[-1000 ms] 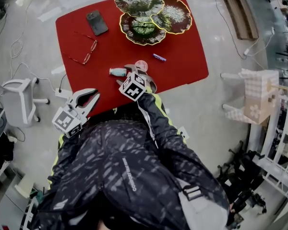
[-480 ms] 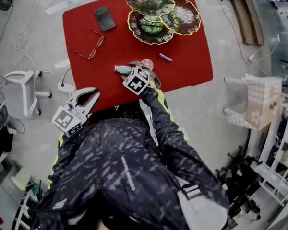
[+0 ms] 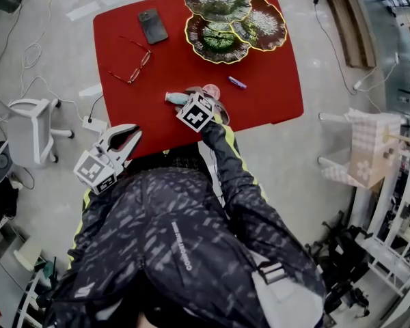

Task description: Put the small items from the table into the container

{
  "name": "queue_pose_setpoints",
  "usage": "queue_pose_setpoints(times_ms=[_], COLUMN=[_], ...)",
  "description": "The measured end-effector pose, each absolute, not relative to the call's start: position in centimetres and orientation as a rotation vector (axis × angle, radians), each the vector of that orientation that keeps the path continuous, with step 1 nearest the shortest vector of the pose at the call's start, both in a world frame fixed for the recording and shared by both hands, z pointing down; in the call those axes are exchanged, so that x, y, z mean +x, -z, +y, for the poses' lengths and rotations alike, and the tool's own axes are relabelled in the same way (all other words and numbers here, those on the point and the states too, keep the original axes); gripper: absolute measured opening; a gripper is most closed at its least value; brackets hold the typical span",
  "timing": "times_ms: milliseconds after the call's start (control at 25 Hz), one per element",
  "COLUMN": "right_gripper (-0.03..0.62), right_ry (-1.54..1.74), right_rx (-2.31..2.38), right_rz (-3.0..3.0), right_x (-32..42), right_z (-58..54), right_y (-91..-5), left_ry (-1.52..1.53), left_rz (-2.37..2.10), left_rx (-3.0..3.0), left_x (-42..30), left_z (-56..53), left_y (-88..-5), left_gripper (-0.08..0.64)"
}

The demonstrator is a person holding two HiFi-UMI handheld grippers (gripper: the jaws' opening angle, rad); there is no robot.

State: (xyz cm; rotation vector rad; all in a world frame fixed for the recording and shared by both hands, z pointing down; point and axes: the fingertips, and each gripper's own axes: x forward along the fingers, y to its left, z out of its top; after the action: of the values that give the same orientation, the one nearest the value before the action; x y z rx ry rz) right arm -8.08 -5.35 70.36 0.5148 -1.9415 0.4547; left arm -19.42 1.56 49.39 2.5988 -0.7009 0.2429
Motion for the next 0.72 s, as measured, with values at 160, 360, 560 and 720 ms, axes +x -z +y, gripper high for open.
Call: queue_pose_setpoints(times_ms=[160, 360, 560, 720], right_gripper=[0.212, 0.202, 0.199, 0.196], right_ry=[-0.481, -0.523, -0.533, -0.507], right_rx=[0.525, 0.566, 0.620, 0.662], right_rz=[-1.937, -1.931, -1.955, -1.969], right_x=[-8.0, -7.8, -8.1, -8.2], right_z=[-5.2, -4.8, -4.9, -5.1], right_y=[-70.5, -70.6, -69.7, -68.3], left_ry=[-0.231, -0.220, -0.229, -0.234], left_rz=[-0.707, -0.705, -0.688, -0.665], left_rx=[2.607, 2.623, 2.638, 2.659], left_x=[-19.6, -19.8, -19.9, -19.7], left_z=[1.6, 1.9, 2.2, 2.6], left_y=[-49.1, -48.4, -47.9, -47.5], left_gripper=[0.032, 0.032, 0.032, 0.032])
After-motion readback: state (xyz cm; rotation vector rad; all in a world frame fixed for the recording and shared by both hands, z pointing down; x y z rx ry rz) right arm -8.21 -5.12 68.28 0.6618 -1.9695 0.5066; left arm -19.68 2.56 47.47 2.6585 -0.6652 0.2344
